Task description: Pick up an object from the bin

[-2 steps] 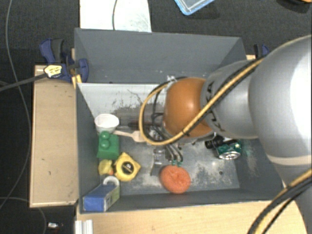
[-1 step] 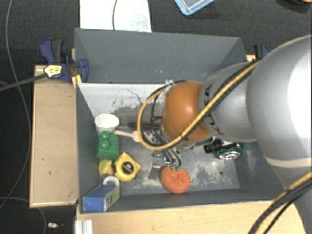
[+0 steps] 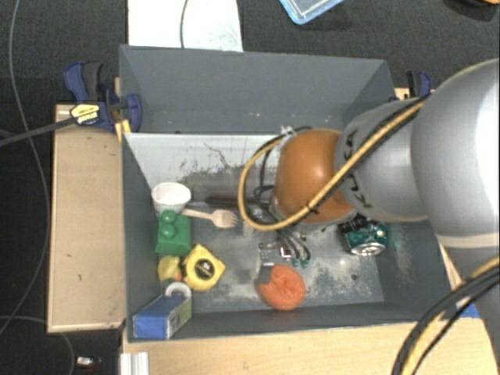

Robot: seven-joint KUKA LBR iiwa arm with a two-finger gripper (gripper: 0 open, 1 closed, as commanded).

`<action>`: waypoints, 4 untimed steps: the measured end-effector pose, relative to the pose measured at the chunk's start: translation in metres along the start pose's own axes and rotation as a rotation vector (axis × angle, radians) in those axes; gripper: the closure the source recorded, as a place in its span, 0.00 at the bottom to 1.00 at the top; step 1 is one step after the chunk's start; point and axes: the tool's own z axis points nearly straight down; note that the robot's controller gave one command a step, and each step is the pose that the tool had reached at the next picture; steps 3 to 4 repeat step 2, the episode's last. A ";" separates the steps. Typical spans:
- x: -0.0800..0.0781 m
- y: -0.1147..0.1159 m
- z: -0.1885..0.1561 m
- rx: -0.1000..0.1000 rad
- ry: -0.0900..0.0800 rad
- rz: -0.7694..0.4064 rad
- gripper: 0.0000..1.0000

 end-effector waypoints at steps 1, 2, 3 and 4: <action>0.011 -0.039 -0.017 -0.003 0.000 0.046 0.00; 0.027 -0.062 -0.018 -0.002 -0.002 -0.007 0.00; 0.027 -0.062 -0.018 -0.002 -0.002 -0.007 0.00; 0.027 -0.062 -0.018 -0.002 -0.002 -0.007 0.00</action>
Offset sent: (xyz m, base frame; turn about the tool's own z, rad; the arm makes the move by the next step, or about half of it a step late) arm -0.0313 -0.0677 0.0140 -0.0148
